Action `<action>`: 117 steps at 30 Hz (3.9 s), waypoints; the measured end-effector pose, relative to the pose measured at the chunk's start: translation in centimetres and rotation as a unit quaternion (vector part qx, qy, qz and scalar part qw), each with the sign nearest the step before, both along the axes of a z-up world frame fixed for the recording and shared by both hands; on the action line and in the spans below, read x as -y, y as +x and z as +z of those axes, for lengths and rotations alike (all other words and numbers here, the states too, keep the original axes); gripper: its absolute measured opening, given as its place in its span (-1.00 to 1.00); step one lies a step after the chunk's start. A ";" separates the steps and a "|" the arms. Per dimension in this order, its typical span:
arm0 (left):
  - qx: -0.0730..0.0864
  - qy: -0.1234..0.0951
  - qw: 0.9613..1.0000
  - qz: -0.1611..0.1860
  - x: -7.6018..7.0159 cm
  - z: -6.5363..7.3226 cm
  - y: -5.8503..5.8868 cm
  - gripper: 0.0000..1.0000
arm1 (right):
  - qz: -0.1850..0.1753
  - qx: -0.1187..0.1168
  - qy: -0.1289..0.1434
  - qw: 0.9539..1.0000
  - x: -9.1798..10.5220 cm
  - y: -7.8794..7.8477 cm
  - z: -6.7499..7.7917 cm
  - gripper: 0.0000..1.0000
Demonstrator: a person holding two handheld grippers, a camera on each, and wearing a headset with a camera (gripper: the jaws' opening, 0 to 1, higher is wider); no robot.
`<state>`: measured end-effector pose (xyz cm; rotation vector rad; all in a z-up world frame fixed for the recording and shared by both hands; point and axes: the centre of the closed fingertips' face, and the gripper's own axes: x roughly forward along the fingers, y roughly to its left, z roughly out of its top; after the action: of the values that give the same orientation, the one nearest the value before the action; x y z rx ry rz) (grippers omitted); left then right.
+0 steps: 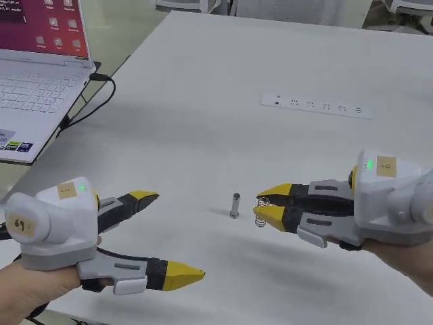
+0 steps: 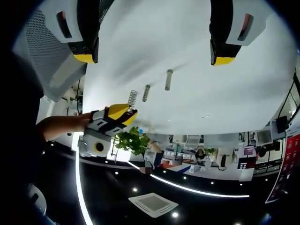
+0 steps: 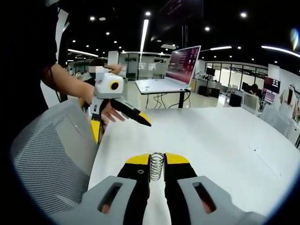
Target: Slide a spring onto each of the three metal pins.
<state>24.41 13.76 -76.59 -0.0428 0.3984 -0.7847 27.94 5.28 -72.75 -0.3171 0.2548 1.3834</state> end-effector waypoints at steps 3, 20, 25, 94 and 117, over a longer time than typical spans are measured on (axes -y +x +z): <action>0.001 0.002 1.000 0.001 -0.1 0.0 0.0 0.94 | -0.002 0.001 0.001 1.000 -0.2 0.4 0.1 -0.84; -0.006 0.005 1.000 0.007 -0.2 -0.1 0.0 0.96 | -0.022 -0.001 0.003 1.000 -1.3 3.0 0.4 -0.84; -0.006 0.006 1.000 0.007 -0.2 -0.1 -0.1 0.96 | -0.024 -0.001 0.002 1.000 -2.0 3.8 0.3 -0.84; -0.028 -0.009 0.999 0.027 -0.8 -0.4 -0.4 0.94 | -0.063 -0.058 0.003 0.996 -4.0 6.0 -2.9 -0.84; -0.029 -0.007 0.999 0.026 -0.8 -0.5 -0.6 0.92 | -0.058 -0.056 -0.015 0.997 -3.9 5.8 -4.0 -0.83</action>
<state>23.83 14.60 -77.04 -0.0897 0.4451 -0.7366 33.77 9.20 -76.77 -0.2467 0.3812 1.2849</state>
